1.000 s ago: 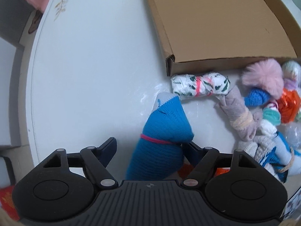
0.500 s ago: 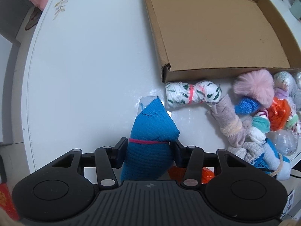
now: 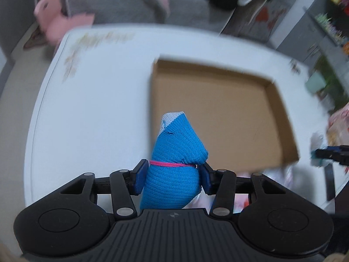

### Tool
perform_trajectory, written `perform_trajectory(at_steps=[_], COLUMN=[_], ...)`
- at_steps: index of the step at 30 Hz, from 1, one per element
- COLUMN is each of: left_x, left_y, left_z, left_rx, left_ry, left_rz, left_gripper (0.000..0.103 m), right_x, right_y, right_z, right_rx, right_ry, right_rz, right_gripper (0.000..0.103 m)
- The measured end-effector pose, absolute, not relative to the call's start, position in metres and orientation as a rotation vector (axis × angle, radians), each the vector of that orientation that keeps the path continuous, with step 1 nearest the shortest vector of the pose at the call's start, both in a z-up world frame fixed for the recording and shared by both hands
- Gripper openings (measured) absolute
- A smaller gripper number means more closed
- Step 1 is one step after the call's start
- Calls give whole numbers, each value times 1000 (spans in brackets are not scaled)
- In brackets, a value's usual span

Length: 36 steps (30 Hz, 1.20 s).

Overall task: Organize objects
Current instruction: 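Carry both bundles into the box and open both tools to release them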

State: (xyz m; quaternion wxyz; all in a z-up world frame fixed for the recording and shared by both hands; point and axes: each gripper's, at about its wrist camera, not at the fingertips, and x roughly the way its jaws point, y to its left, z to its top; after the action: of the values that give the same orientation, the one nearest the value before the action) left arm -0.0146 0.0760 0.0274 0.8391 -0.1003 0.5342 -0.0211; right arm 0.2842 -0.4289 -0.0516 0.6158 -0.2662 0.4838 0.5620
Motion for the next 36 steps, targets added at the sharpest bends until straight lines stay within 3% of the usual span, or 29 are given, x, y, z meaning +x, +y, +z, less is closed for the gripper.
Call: perform_trajectory(at_steps=[6,12,22,34,36], left_x=[67,108,127,126,126], left_y=[42,28,18,14,15], left_z=[3,-25,-73,-86,-84], left_rx=[-239,-216,-80,-45,-43], left_ry=[1063,1042,1031,1059,1054], left_rz=[-85,-102,-106,-63,-62], left_gripper=[56,56,56,57,63], right_x=[240,223,209,198,195], right_y=[-357,-283,-237,-220,-219], right_z=[-28,-49,-77,-99,-100], right_rx=[-546,-556,-619,-669,-668], right_ry=[1032,1043,1096,1130,1139], right_rz=[1411,1436,1399,1360,1356], right_gripper=[37,37,38,41,41])
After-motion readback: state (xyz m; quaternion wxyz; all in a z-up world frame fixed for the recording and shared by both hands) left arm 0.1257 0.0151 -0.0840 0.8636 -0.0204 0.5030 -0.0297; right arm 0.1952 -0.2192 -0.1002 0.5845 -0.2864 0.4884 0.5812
